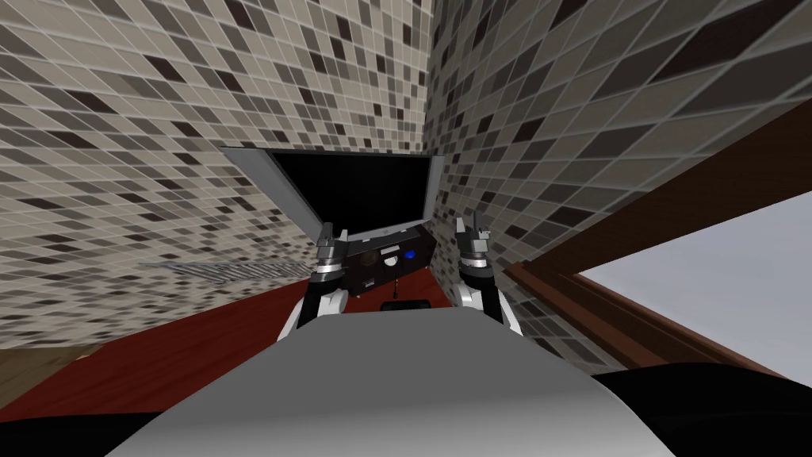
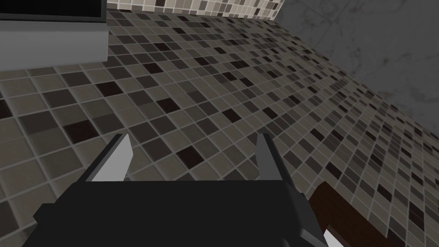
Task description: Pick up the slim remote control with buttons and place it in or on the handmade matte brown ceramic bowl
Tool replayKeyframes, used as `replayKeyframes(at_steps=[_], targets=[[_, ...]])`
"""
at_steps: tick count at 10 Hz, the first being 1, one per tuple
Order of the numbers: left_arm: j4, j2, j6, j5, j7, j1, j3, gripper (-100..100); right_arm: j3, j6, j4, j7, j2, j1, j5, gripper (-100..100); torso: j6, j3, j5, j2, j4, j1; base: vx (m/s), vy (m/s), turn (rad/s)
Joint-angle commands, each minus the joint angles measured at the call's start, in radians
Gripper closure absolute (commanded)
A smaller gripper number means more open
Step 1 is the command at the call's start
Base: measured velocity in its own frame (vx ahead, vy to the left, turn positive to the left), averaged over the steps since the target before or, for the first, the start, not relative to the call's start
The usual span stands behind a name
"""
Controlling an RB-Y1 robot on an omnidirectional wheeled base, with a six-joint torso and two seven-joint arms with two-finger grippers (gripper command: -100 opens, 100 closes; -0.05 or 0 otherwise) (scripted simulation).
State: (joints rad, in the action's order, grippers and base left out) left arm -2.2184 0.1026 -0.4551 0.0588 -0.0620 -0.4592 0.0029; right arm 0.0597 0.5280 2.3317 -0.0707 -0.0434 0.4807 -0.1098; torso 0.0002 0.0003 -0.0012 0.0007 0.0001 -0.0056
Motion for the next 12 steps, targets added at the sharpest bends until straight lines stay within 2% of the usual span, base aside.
replayKeyframes(at_steps=[1,2,3,4,5,6,7,8,9,10,11,12], targets=[[0.014,0.009,0.034,-0.001,0.006,0.015,-0.004,-100,0.0,0.0,0.0,0.0,0.0,0.0,0.0,0,0.0,0.0,0.0,0.0,0.0,0.0,-0.014,-0.06,0.002],[0.038,0.02,0.068,-0.003,0.016,0.041,-0.01,-100,0.0,0.0,0.0,0.0,0.0,0.0,0.0,0,0.0,0.0,0.0,0.0,0.0,0.001,0.005,-0.048,-0.001],[0.038,0.02,0.078,-0.003,0.016,0.041,-0.01,-100,0.0,0.0,0.0,0.0,0.0,0.0,0.0,0,0.0,-0.001,0.0,-0.001,0.0,0.002,0.007,-0.038,-0.002],[0.064,0.029,0.113,-0.005,0.027,0.071,-0.017,-100,0.0,0.0,0.0,0.0,0.0,0.0,0.0,0,0.0,-0.001,0.001,-0.001,0.0,0.003,0.008,-0.044,-0.002],[0.064,0.029,0.126,-0.005,0.027,0.071,-0.017,-100,0.0,0.0,0.0,0.0,0.0,0.0,0.0,0,0.0,-0.001,0.001,-0.001,0.0,0.003,0.0,-0.041,0.001],[0.093,0.037,0.16,-0.007,0.038,0.102,-0.023,-100,0.0,0.0,0.0,0.0,0.0,0.0,0.0,0,0.0,-0.001,0.001,-0.001,0.0,0.003,-0.009,-0.054,-0.001],[0.093,0.037,0.177,-0.007,0.038,0.102,-0.023,-100,0.0,0.0,0.0,0.0,0.0,0.0,0.0,0,0.0,0.0,0.0,-0.001,0.0,0.002,-0.002,-0.05,-0.004],[0.125,0.044,0.213,-0.01,0.05,0.135,-0.03,-100,0.0,0.0,0.0,0.0,0.0,0.0,0.0,0,0.0,0.0,0.0,-0.001,0.0,0.002,0.001,-0.058,-0.001],[0.125,0.044,0.231,-0.01,0.05,0.135,-0.03,-100,0.0,0.0,0.0,0.0,0.0,0.0,0.0,0,0.0,-0.001,0.0,-0.001,0.0,0.002,0.001,-0.05,-0.003],[0.16,0.049,0.268,-0.013,0.061,0.171,-0.036,-100,0.0,0.0,0.0,0.0,0.0,0.0,0.0,0,0.0,0.0,0.0,-0.001,0.0,0.002,0.0,-0.065,-0.002],[0.16,0.049,0.287,-0.013,0.061,0.171,-0.036,-100,0.0,0.0,0.0,0.0,0.0,0.0,0.0,0,0.0,-0.001,0.0,-0.001,0.0,0.001,0.001,-0.051,-0.002],[0.197,0.053,0.322,-0.017,0.072,0.207,-0.042,-100,0.0,0.0,0.0,0.0,0.0,0.0,0.0,0,0.0,0.0,0.0,-0.001,0.0,0.002,0.011,-0.056,-0.004]])
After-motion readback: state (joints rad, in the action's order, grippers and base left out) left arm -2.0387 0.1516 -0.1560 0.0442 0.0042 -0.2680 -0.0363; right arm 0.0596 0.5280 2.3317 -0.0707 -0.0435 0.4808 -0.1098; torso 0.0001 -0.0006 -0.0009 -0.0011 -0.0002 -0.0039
